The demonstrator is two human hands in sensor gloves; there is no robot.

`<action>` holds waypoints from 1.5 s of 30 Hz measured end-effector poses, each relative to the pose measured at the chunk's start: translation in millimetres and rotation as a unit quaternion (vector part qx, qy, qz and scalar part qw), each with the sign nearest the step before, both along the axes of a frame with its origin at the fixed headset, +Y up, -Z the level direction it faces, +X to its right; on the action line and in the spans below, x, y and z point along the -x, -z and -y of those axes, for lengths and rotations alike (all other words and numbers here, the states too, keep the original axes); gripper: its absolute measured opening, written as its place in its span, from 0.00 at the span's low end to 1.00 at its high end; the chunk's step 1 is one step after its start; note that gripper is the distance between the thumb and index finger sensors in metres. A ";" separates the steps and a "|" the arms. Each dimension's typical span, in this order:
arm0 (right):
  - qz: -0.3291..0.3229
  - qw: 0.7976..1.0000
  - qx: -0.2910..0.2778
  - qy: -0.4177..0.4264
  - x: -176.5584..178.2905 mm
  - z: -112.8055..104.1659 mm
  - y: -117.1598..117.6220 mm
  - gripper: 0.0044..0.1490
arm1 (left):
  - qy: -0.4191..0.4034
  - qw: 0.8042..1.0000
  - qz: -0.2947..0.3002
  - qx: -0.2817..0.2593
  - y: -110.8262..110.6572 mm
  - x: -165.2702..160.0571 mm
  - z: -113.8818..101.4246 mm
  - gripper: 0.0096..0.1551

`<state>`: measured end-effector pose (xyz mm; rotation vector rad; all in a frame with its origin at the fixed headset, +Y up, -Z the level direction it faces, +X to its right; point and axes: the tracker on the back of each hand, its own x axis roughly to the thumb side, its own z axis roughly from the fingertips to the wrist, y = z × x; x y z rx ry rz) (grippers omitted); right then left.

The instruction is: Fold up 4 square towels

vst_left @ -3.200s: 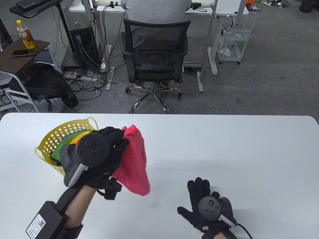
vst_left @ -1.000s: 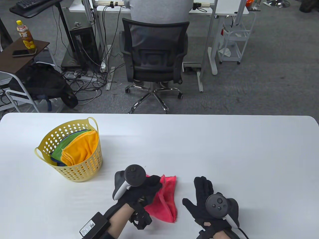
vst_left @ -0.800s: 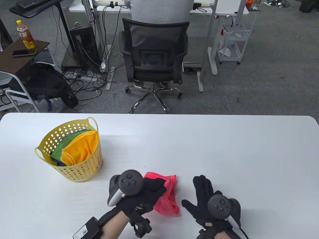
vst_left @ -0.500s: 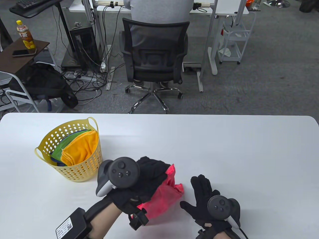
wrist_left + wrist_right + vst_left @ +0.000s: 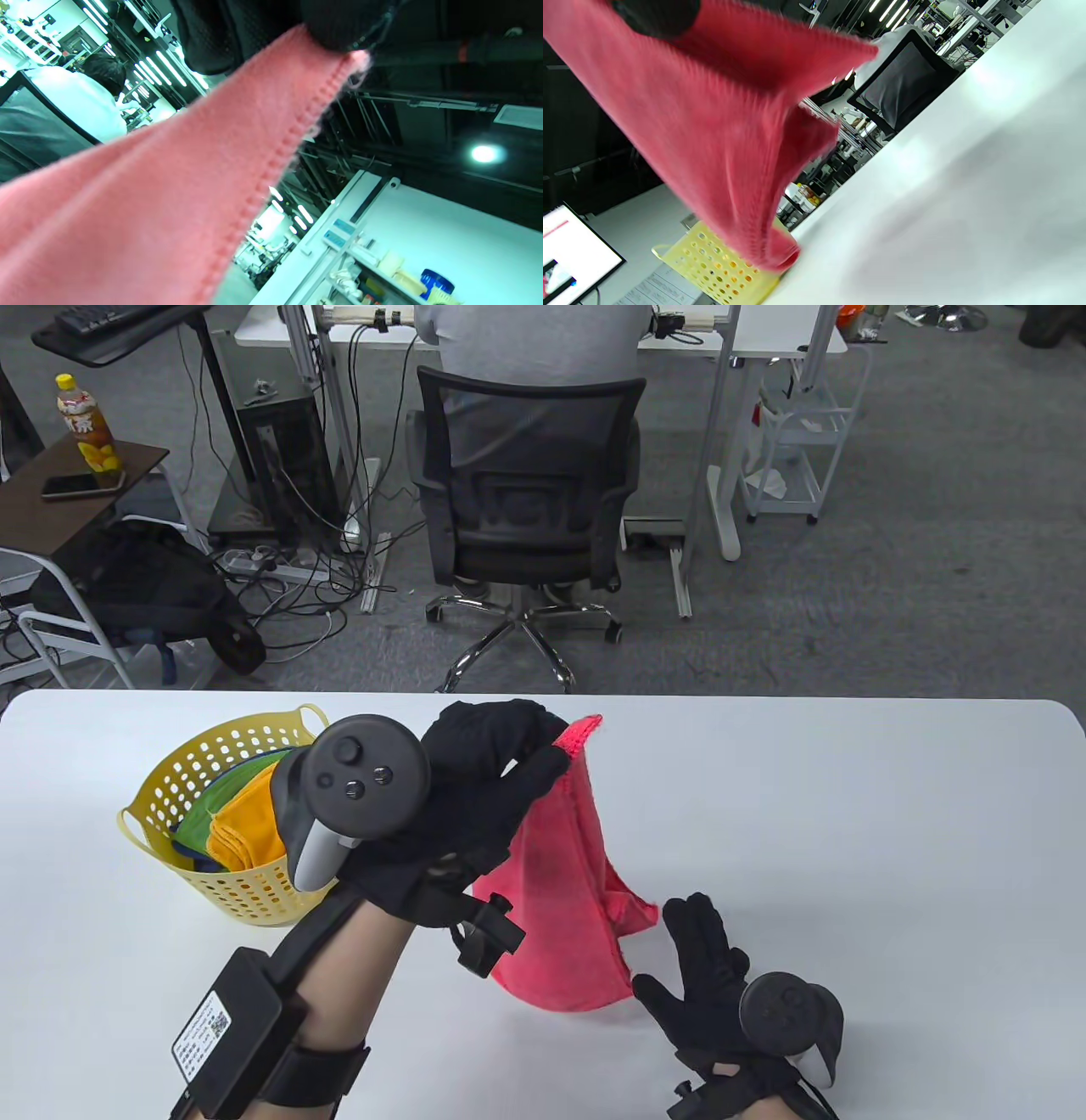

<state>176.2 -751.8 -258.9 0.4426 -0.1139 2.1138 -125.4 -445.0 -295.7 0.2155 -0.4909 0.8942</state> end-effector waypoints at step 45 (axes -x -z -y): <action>0.172 0.975 0.089 -0.105 -51.9 25.0 27.6 0.36 | -0.031 0.991 0.001 0.127 -6.0 48.9 107.7 0.19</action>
